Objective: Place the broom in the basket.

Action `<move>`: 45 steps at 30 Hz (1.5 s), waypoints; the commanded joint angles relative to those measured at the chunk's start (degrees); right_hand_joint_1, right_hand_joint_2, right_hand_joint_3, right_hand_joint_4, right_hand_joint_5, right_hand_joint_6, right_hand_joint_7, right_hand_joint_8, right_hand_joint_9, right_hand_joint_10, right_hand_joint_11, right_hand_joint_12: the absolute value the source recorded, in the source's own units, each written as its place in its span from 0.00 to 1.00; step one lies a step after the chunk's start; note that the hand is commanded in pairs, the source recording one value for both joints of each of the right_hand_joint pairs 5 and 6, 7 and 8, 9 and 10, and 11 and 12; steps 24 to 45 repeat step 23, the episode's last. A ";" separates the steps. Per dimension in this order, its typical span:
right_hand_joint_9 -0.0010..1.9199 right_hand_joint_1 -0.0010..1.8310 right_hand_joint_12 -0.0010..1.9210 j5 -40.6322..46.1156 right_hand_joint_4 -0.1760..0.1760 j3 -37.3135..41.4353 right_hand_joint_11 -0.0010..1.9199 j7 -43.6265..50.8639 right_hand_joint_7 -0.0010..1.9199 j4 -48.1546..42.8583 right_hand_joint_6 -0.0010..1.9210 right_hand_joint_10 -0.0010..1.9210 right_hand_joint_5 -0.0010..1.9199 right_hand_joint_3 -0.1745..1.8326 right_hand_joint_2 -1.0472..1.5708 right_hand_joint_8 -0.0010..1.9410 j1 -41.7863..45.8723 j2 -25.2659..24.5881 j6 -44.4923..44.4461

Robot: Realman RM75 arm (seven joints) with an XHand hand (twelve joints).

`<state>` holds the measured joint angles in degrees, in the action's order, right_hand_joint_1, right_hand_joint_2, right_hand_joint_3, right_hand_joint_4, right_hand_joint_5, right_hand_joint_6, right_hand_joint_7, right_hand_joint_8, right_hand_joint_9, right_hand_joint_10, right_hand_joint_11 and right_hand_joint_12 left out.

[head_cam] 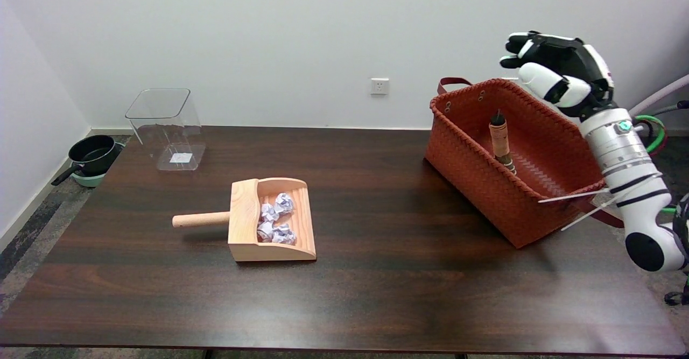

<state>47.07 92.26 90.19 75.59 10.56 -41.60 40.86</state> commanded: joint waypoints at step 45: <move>0.37 0.66 0.47 0.66 0.50 9.91 0.47 29.76 0.46 18.33 0.39 0.37 0.39 0.71 0.38 0.46 22.55 -11.07 11.66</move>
